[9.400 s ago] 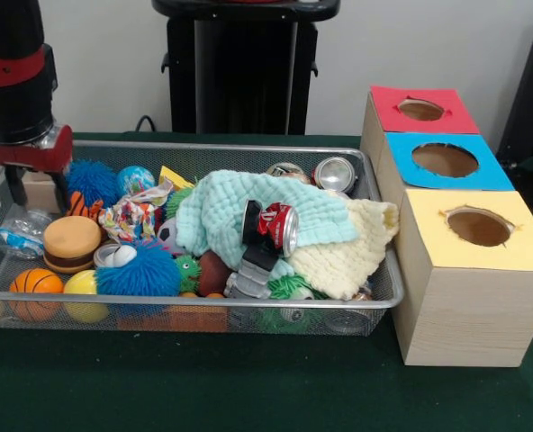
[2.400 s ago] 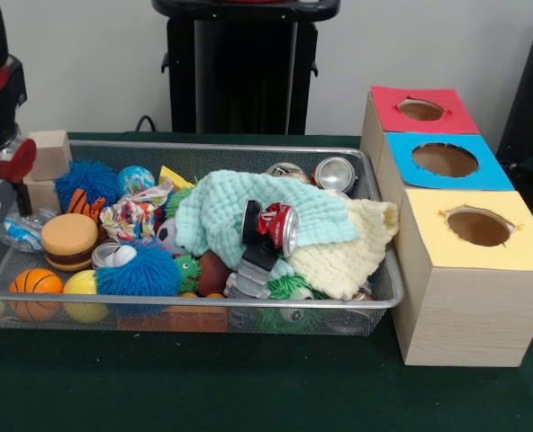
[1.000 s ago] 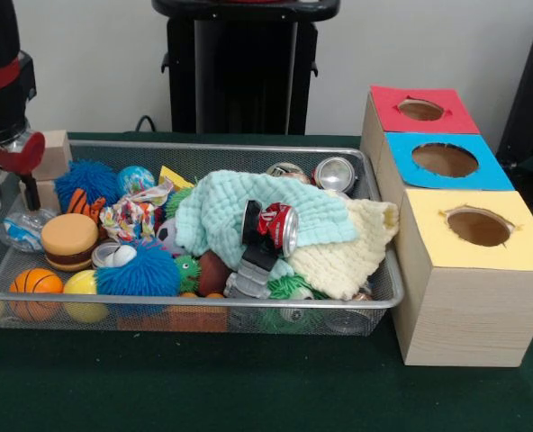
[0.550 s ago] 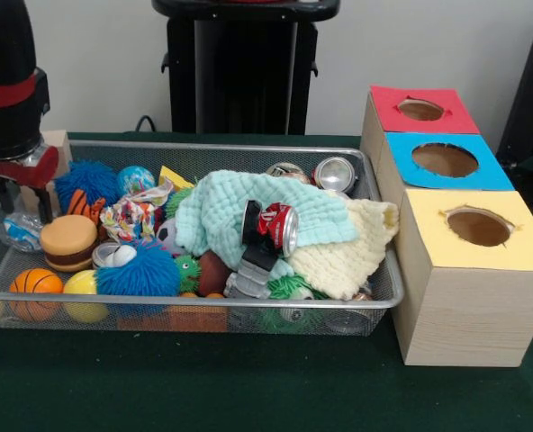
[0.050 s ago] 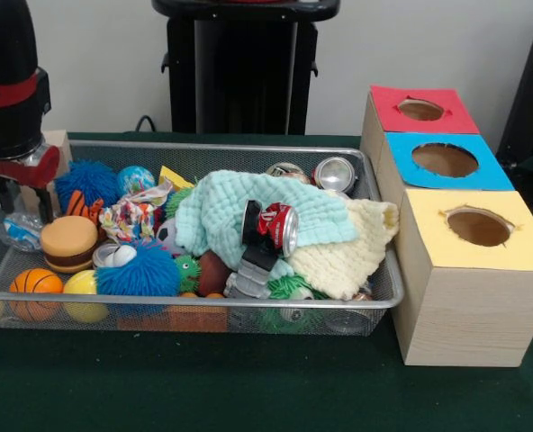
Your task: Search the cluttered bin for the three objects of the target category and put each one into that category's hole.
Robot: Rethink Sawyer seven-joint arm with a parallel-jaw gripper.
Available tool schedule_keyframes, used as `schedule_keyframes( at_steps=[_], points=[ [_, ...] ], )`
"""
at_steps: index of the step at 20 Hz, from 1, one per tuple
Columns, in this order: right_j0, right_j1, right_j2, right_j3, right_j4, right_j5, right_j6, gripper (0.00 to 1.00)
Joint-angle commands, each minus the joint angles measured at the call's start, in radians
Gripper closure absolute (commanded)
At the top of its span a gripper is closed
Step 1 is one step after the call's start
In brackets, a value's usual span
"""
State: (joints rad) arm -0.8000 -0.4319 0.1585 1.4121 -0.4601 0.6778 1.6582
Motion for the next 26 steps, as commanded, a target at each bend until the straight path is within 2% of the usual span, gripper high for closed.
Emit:
schedule_keyframes(
  at_steps=[1, 4, 10, 14, 17, 26],
  points=[
    [-0.003, 0.064, 0.013, 0.005, 0.012, 0.028, 0.033, 0.00],
    [-0.001, 0.097, 0.016, -0.024, 0.014, 0.011, 0.047, 0.00],
    [0.024, 0.131, -0.005, -0.087, 0.019, 0.045, 0.070, 0.00],
    [0.029, 0.169, -0.008, -0.126, 0.012, -0.021, 0.091, 0.00],
    [0.028, 0.154, -0.011, -0.104, 0.017, -0.043, 0.099, 0.00],
    [0.015, 0.135, 0.000, -0.112, 0.029, 0.002, 0.043, 0.00]
  ],
)
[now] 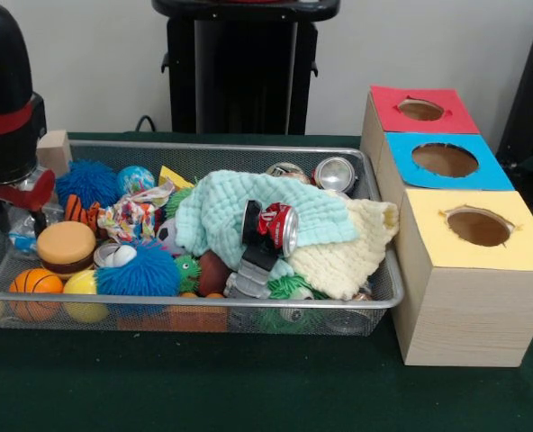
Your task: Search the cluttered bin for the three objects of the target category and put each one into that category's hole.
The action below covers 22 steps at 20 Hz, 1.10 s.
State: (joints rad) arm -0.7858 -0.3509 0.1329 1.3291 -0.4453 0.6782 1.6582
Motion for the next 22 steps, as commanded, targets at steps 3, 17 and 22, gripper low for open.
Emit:
schedule_keyframes(
  at_steps=[3, 17, 22],
  points=[
    [-0.001, 0.048, 0.028, -0.029, 0.014, 0.011, 0.032, 0.00],
    [-0.011, 0.021, 0.043, 0.004, 0.022, 0.010, 0.013, 1.00],
    [-0.018, 0.024, 0.053, 0.006, 0.025, 0.010, 0.003, 1.00]
  ],
)
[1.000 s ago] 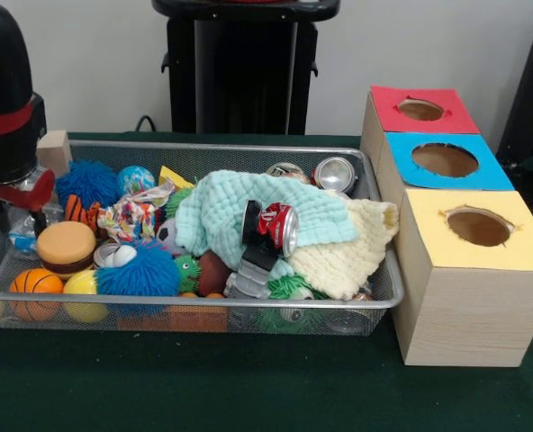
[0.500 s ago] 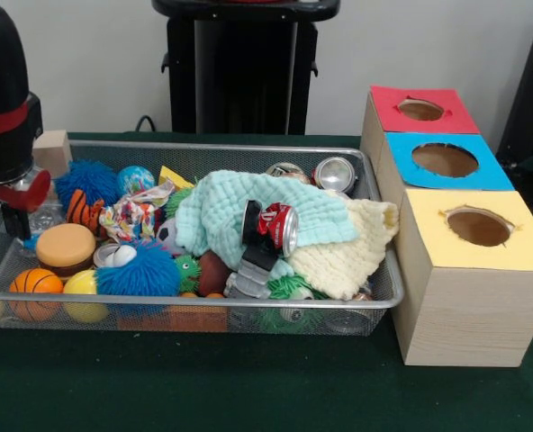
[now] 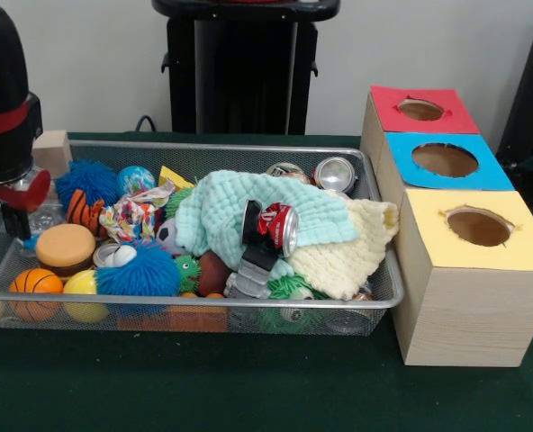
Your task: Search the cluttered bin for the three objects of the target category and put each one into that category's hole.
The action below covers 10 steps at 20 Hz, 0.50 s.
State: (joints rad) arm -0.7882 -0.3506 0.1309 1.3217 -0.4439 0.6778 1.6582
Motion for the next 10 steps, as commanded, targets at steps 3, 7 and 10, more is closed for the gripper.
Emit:
schedule_keyframes(
  at_steps=[3, 7, 10],
  points=[
    [-0.025, 0.016, 0.066, 0.030, 0.024, -0.008, -0.005, 1.00],
    [-0.034, 0.018, 0.083, 0.024, 0.012, -0.018, -0.043, 0.00],
    [-0.039, 0.024, 0.092, 0.014, 0.018, 0.003, -0.060, 0.00]
  ],
)
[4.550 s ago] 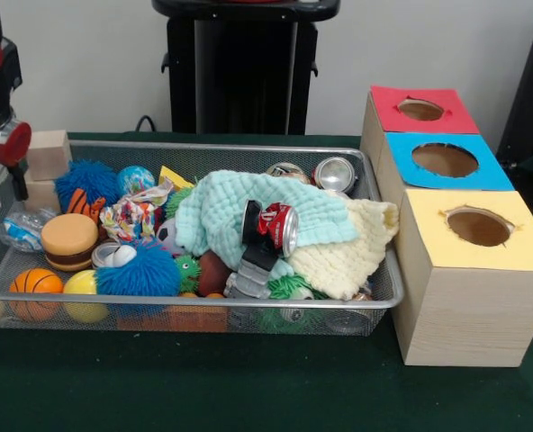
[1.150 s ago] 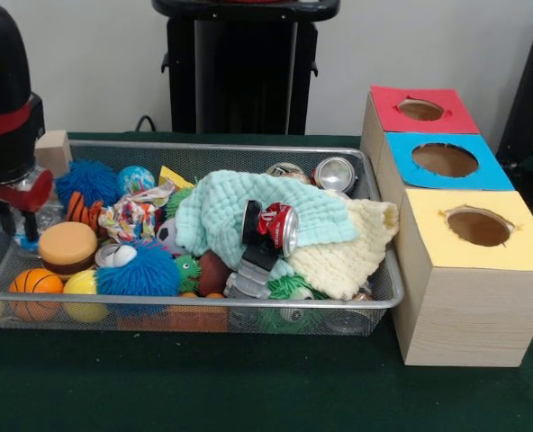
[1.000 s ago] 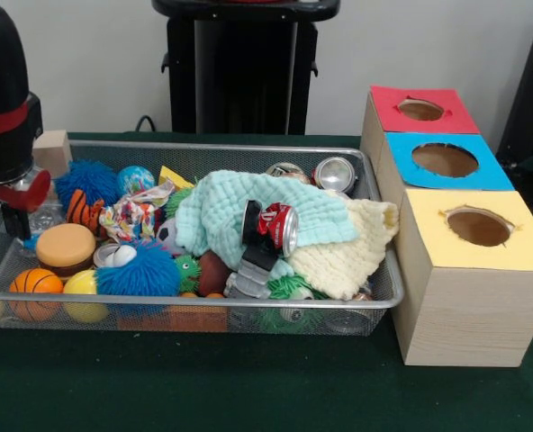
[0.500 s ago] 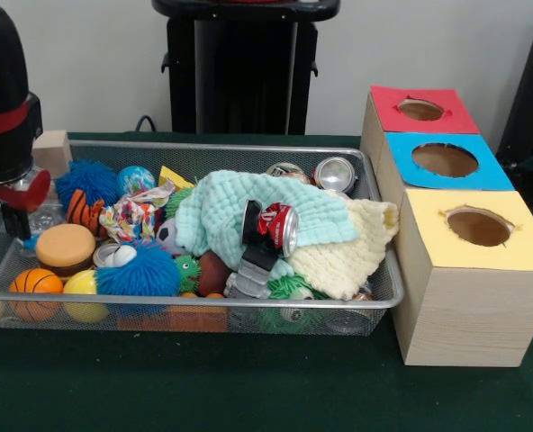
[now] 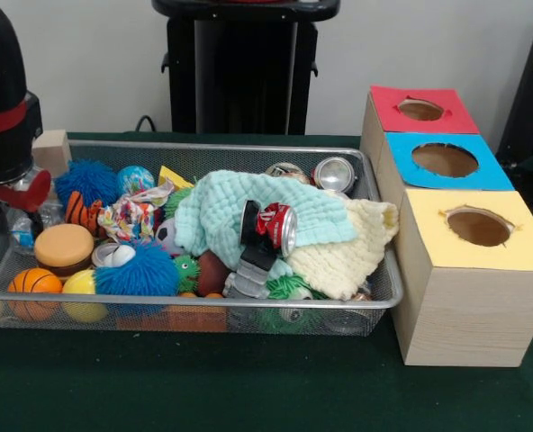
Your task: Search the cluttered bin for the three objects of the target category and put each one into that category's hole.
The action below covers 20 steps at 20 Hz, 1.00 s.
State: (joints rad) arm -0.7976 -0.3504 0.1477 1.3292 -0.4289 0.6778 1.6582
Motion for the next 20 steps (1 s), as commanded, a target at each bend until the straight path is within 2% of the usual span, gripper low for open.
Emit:
schedule_keyframes(
  at_steps=[1, 8, 10, 14, 16, 19, 20],
  points=[
    [-0.032, 0.023, 0.078, 0.009, 0.003, 0.001, -0.063, 0.00],
    [-0.072, 0.031, 0.128, 0.029, 0.006, -0.014, -0.105, 0.00],
    [-0.130, 0.050, 0.191, 0.060, 0.035, -0.021, -0.147, 0.00],
    [-0.296, 0.138, 0.385, 0.118, 0.134, 0.034, -0.276, 0.00],
    [-0.345, 0.171, 0.447, 0.131, 0.162, 0.097, -0.326, 0.00],
    [-0.400, 0.204, 0.519, 0.147, 0.180, 0.145, -0.374, 0.00],
    [-0.425, 0.221, 0.551, 0.154, 0.180, 0.134, -0.396, 0.00]
  ],
)
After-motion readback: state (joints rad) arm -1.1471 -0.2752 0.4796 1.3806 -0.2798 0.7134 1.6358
